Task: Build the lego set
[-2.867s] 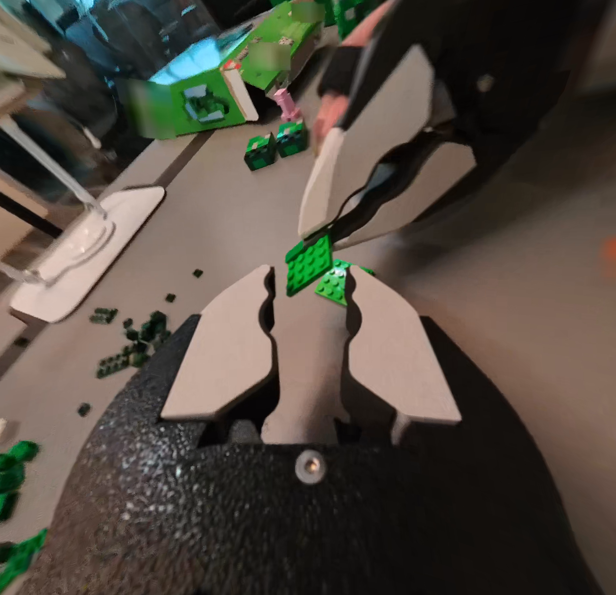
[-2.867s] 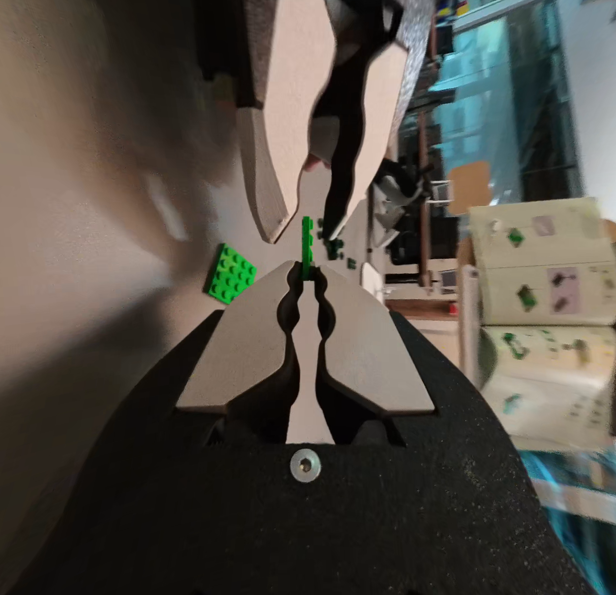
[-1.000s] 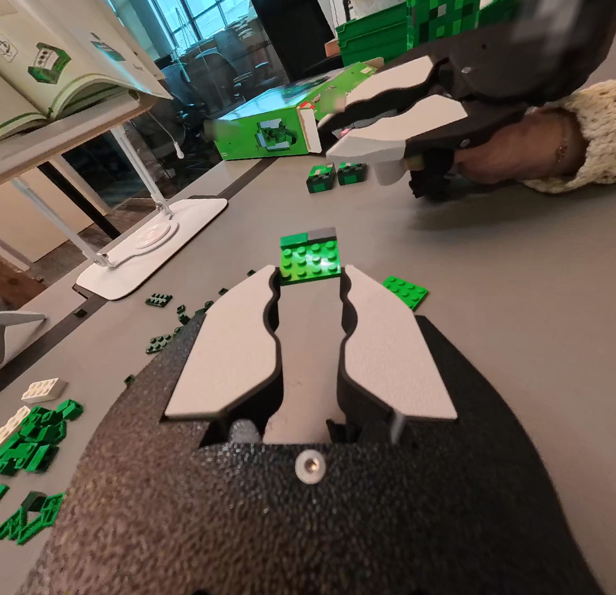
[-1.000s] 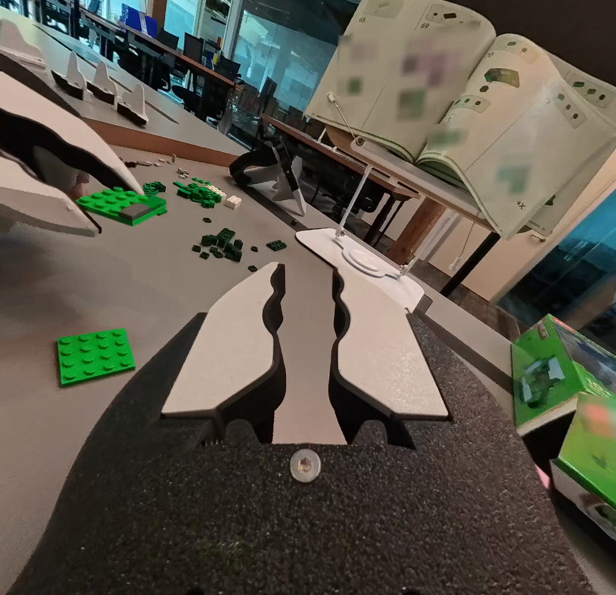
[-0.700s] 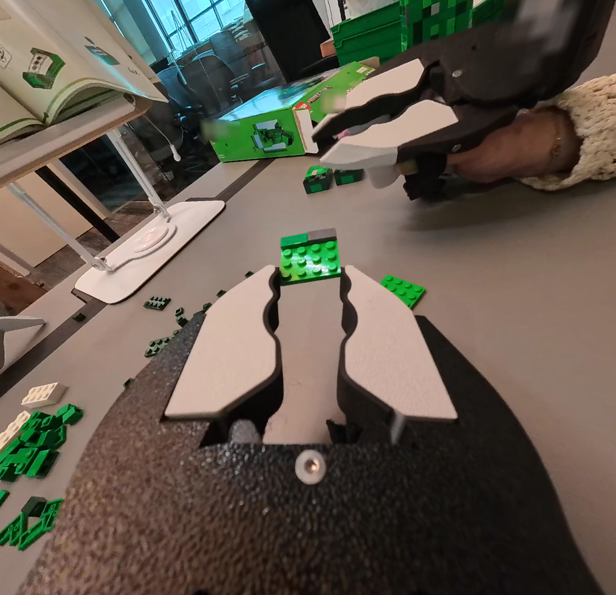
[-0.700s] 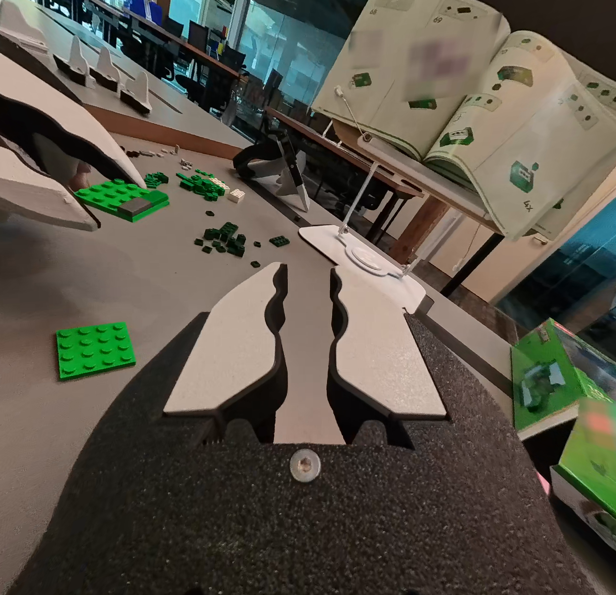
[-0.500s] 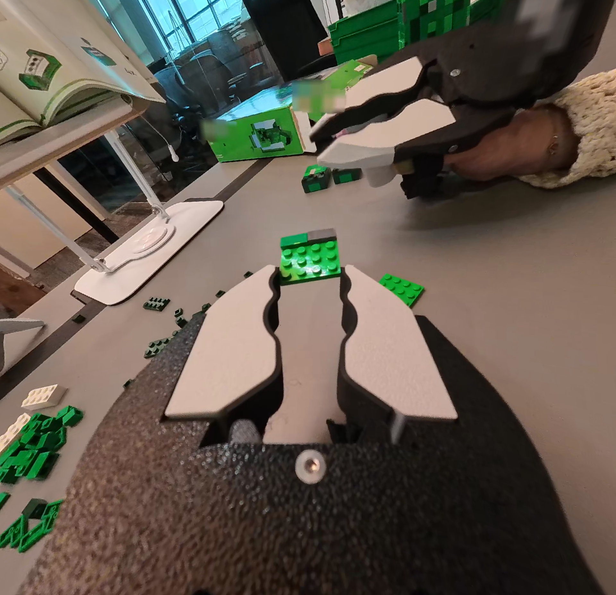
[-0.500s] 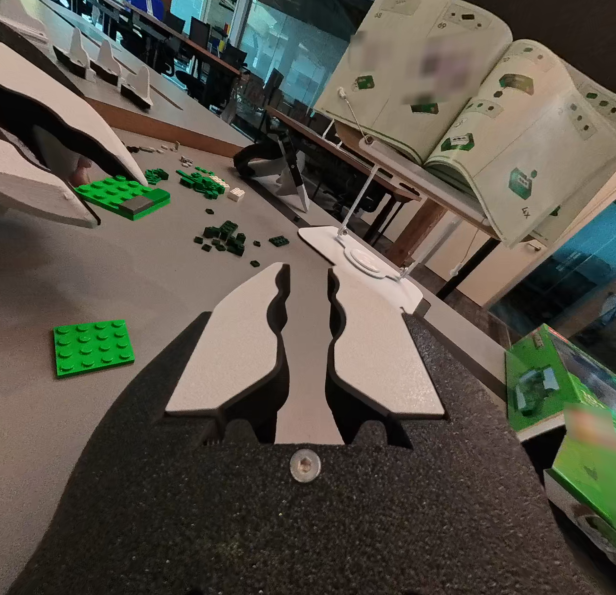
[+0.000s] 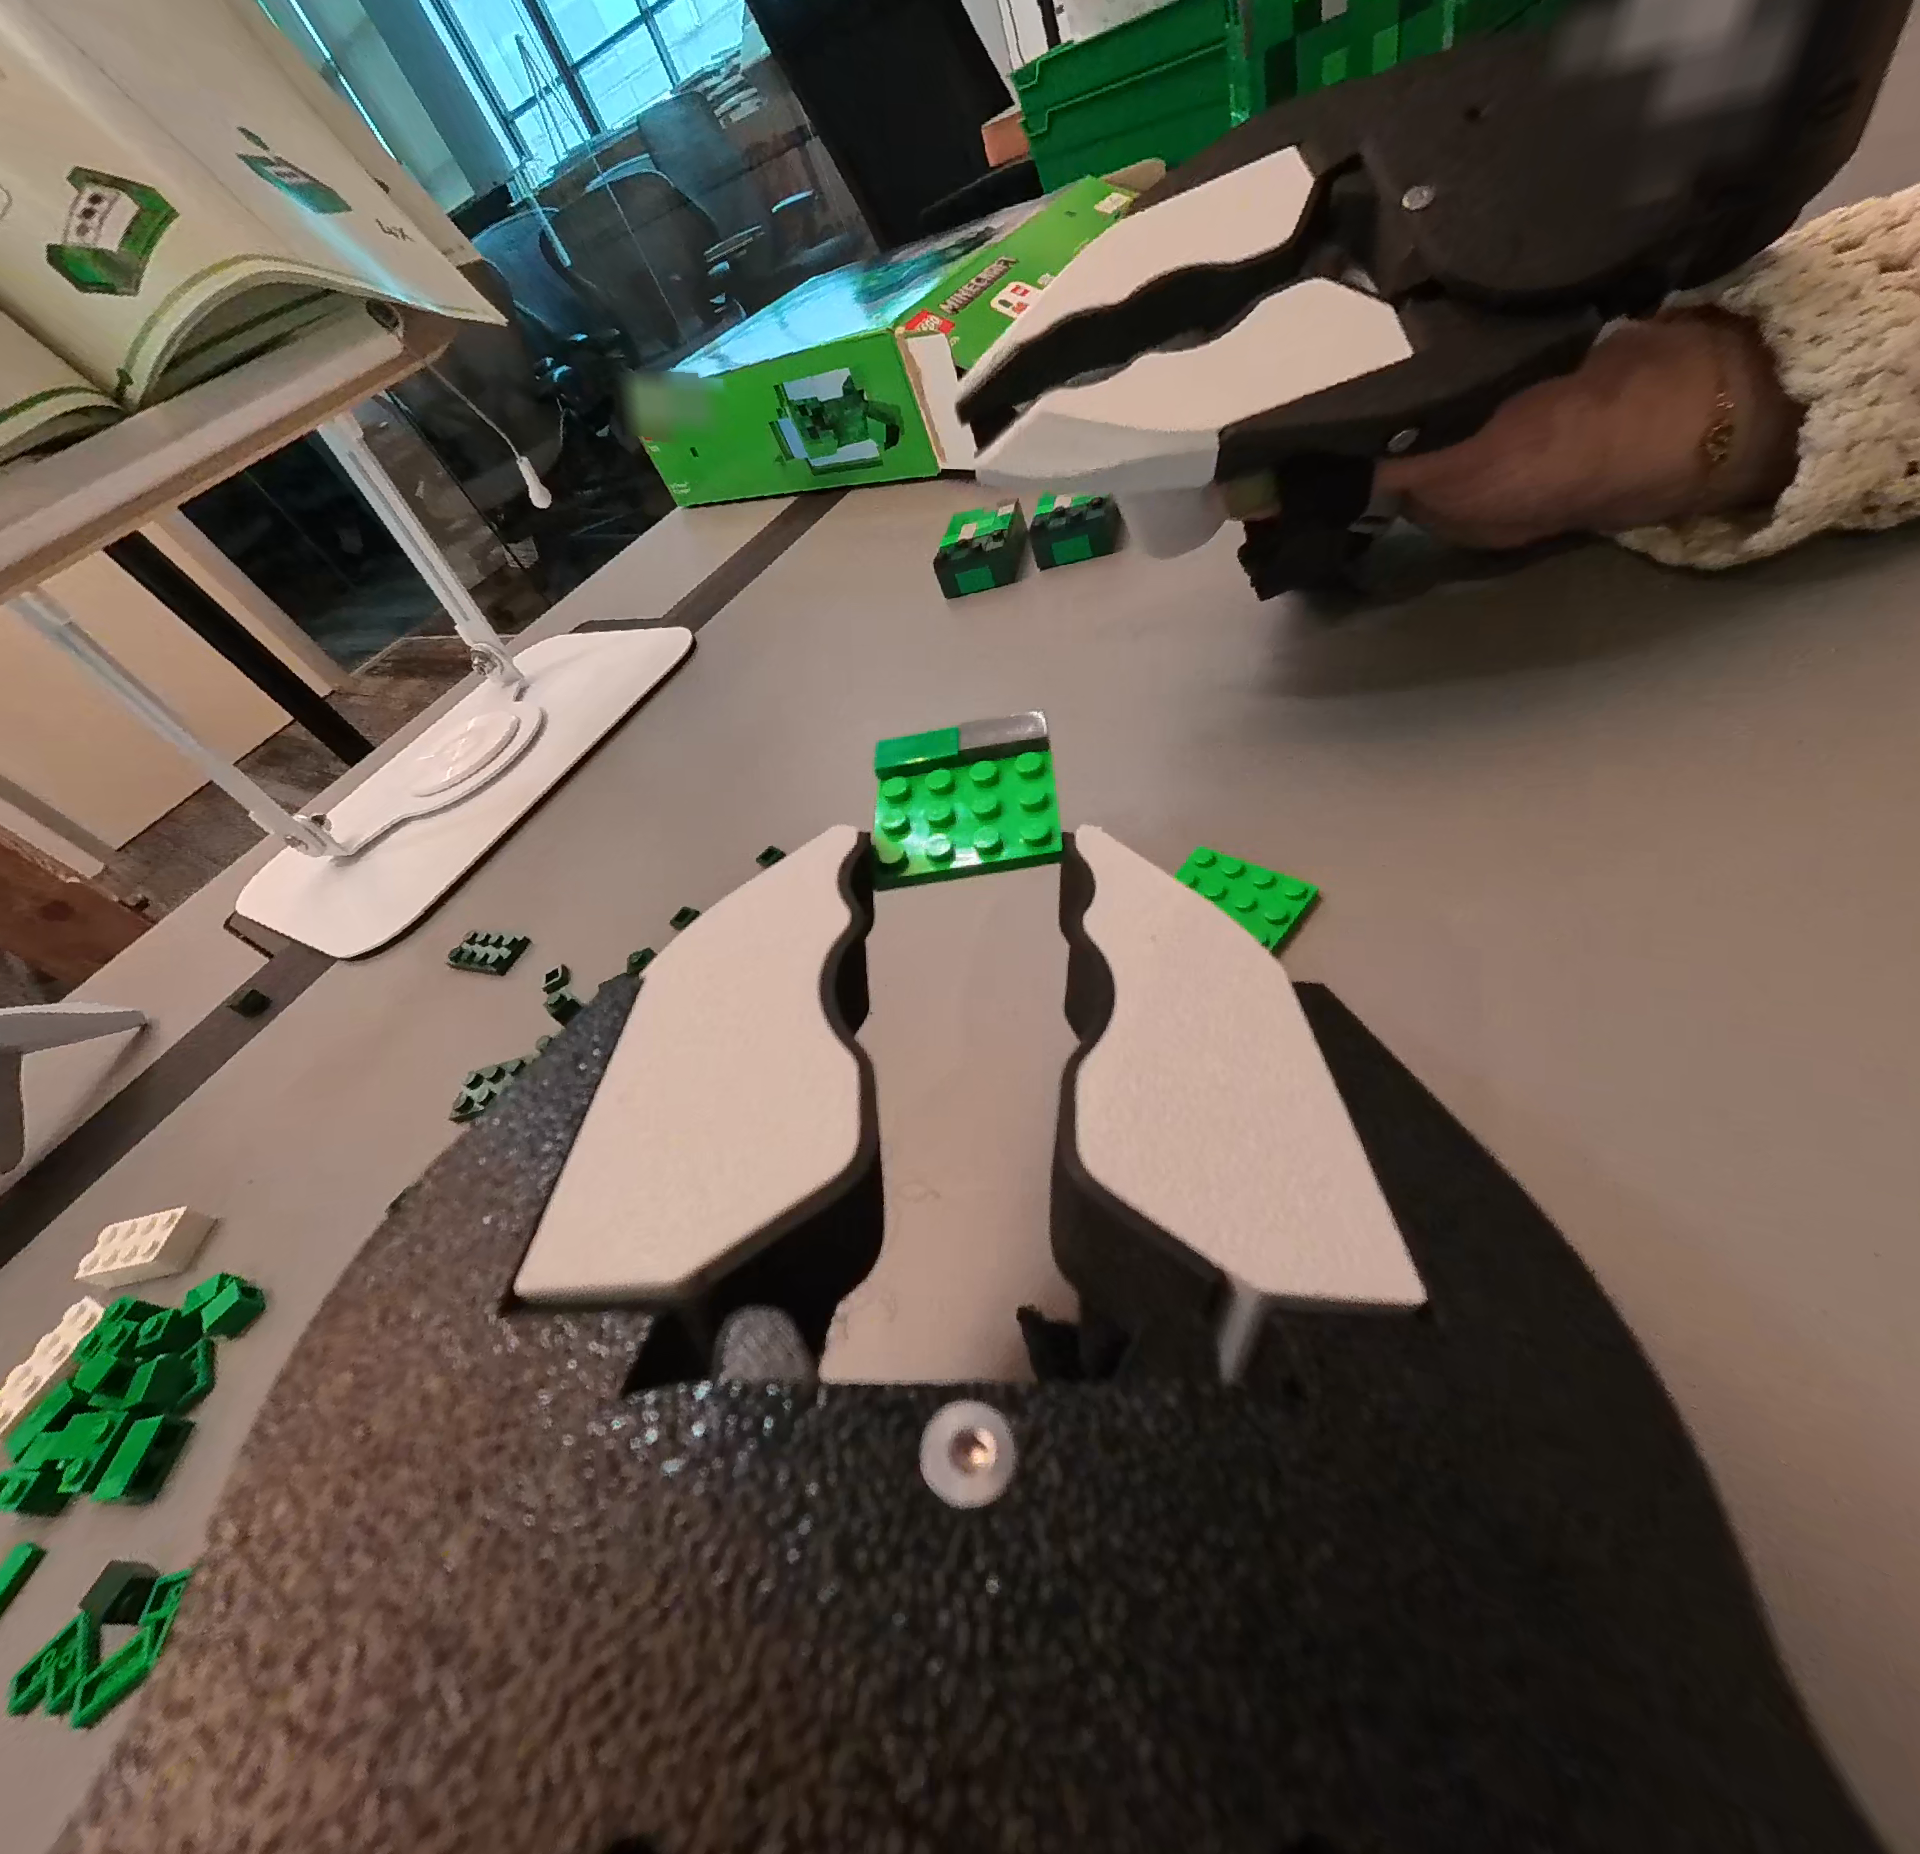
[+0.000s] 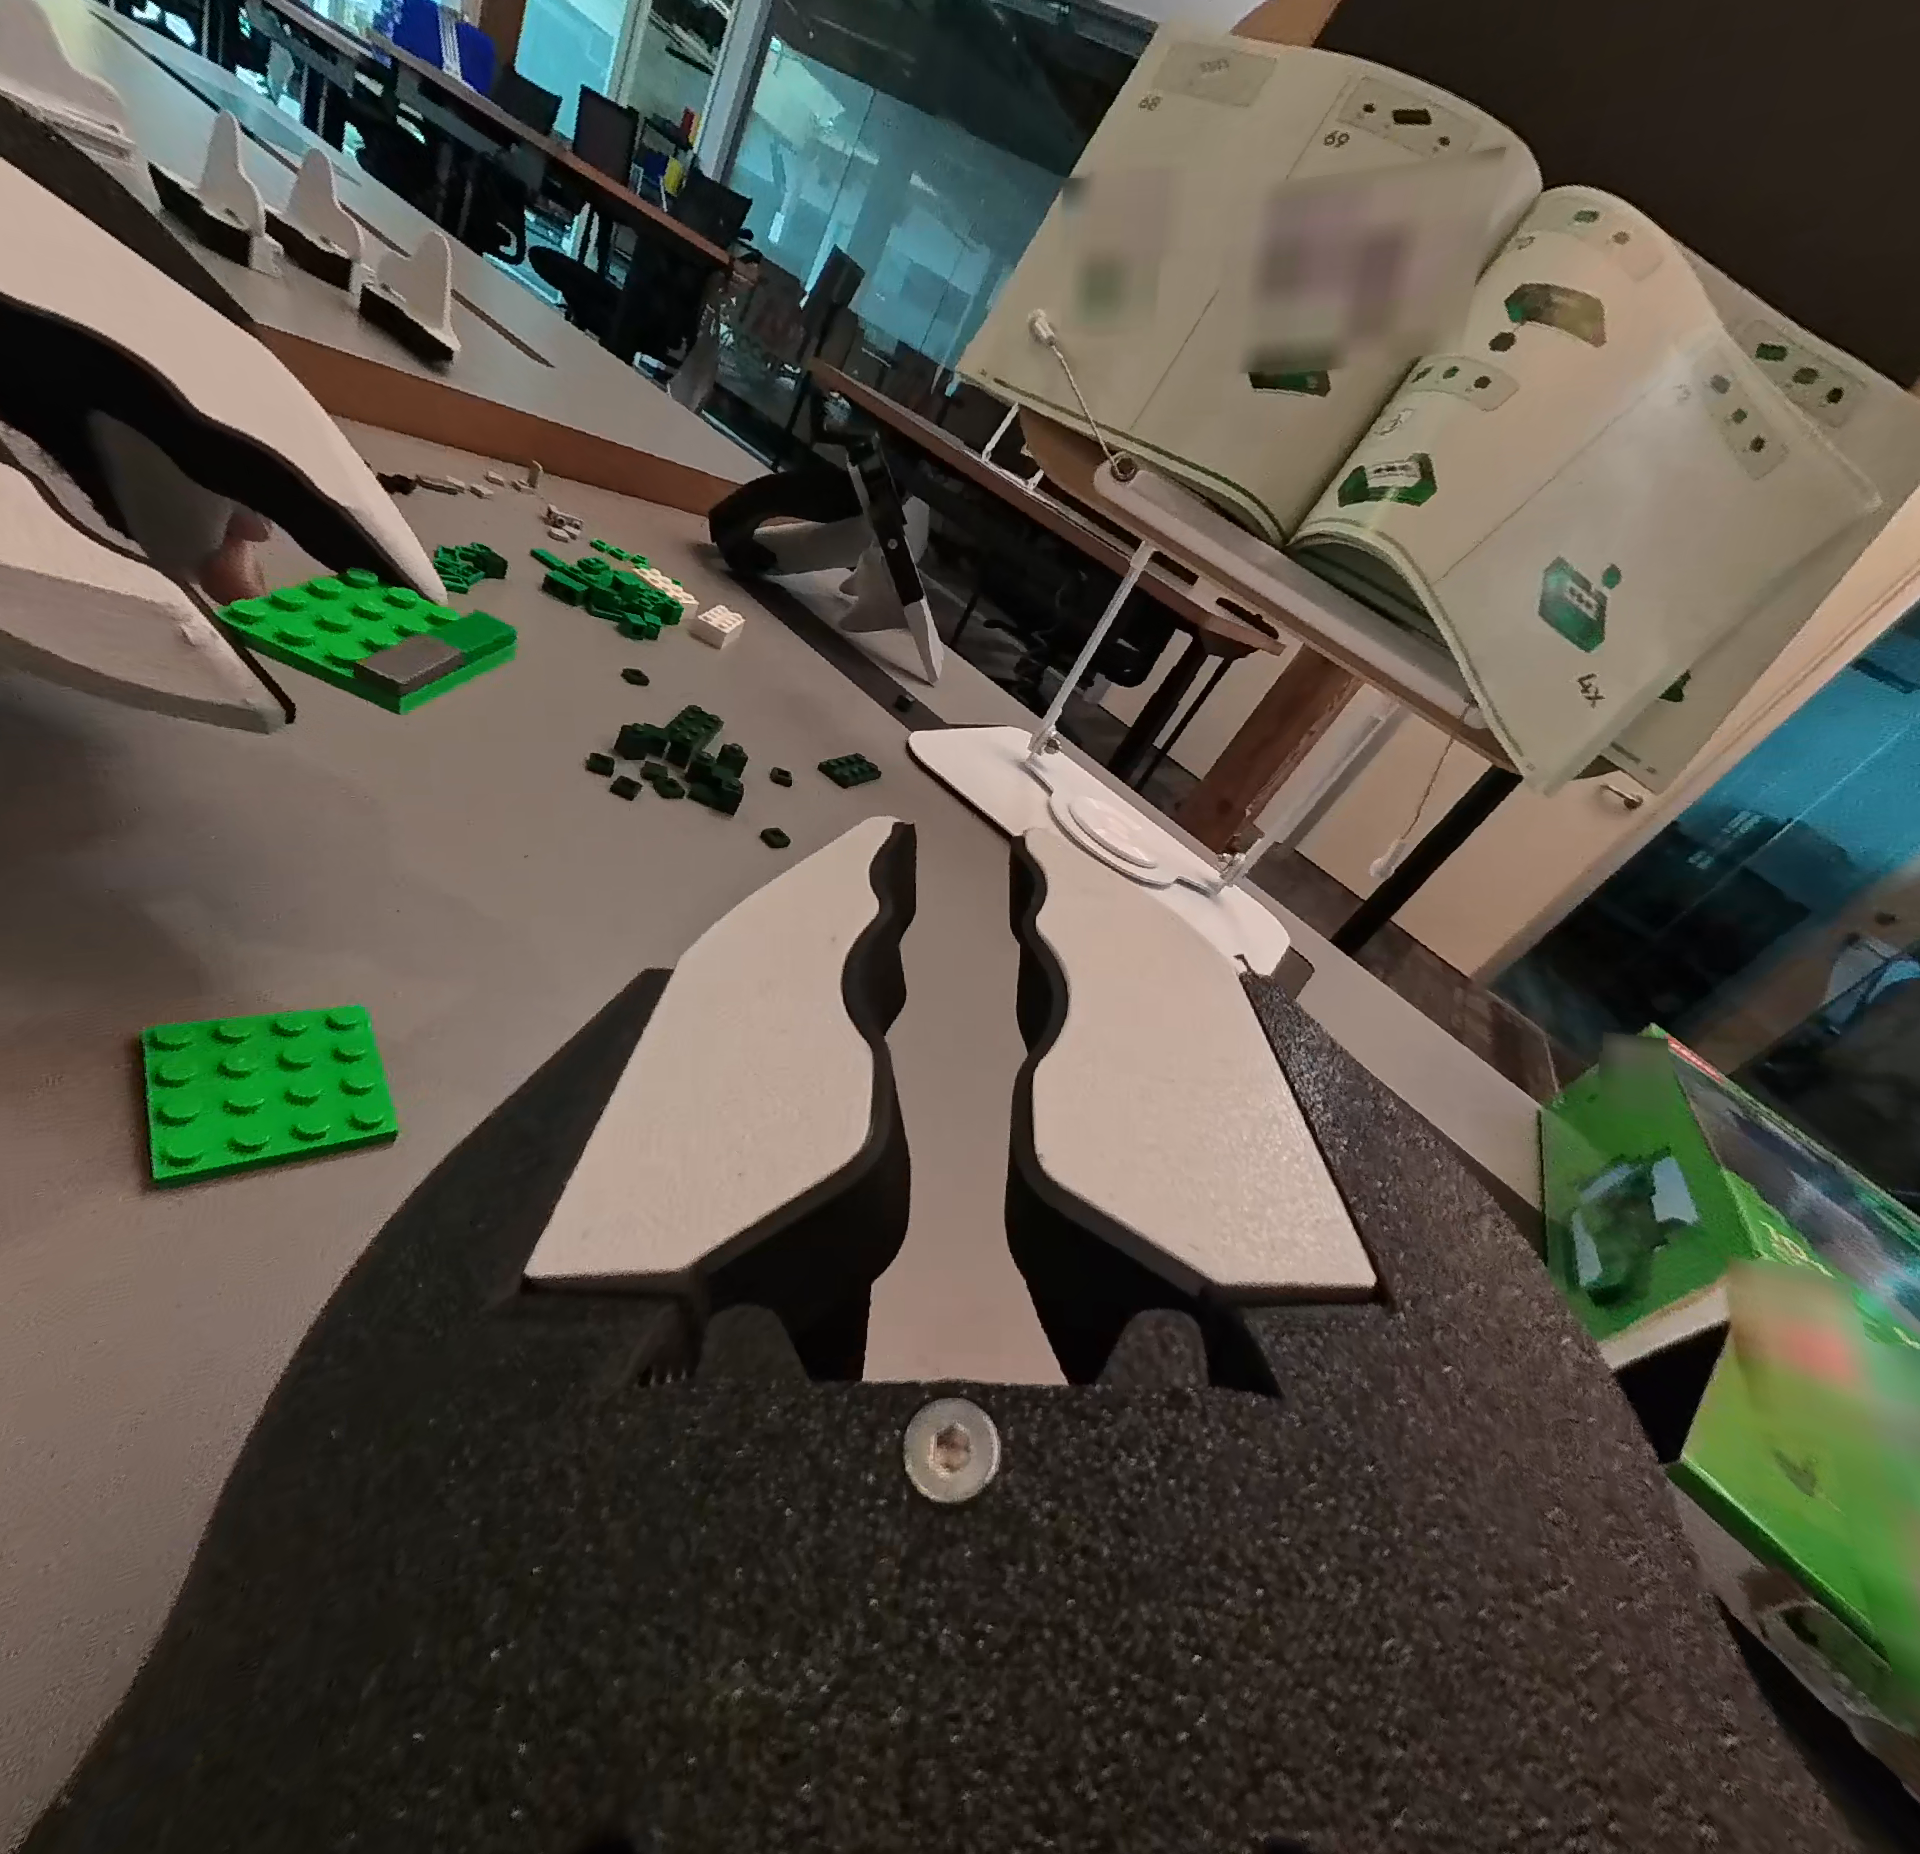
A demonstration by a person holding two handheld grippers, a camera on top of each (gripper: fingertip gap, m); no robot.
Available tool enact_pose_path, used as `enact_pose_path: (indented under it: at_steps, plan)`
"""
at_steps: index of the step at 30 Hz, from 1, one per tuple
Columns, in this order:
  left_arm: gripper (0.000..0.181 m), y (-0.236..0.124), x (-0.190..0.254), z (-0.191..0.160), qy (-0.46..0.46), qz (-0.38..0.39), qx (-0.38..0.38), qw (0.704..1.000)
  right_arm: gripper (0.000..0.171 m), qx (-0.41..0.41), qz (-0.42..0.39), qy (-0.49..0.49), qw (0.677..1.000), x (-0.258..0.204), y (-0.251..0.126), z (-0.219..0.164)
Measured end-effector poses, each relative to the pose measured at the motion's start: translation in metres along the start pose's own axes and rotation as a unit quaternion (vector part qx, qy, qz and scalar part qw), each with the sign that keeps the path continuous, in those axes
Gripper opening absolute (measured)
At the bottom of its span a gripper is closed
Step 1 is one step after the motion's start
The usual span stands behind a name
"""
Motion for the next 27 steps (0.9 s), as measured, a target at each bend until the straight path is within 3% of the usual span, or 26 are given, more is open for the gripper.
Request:
enact_pose_path:
  at_steps: [27]
  plan:
    - [0.035,0.0027,-0.0041,-0.0016,-0.002,0.019,-0.004,1.0,0.014,-0.014,0.019,-0.022,0.999,-0.0082,0.0042,-0.0025]
Point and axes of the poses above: each gripper's, where its closed fingertips meet, y out along the fingers, z out of its top, x = y × z across the jaws, the point moved 1 cm from there along -y, back along the fingers, and after that the axes turned 14 degrees about z, right-handed, at the moved point
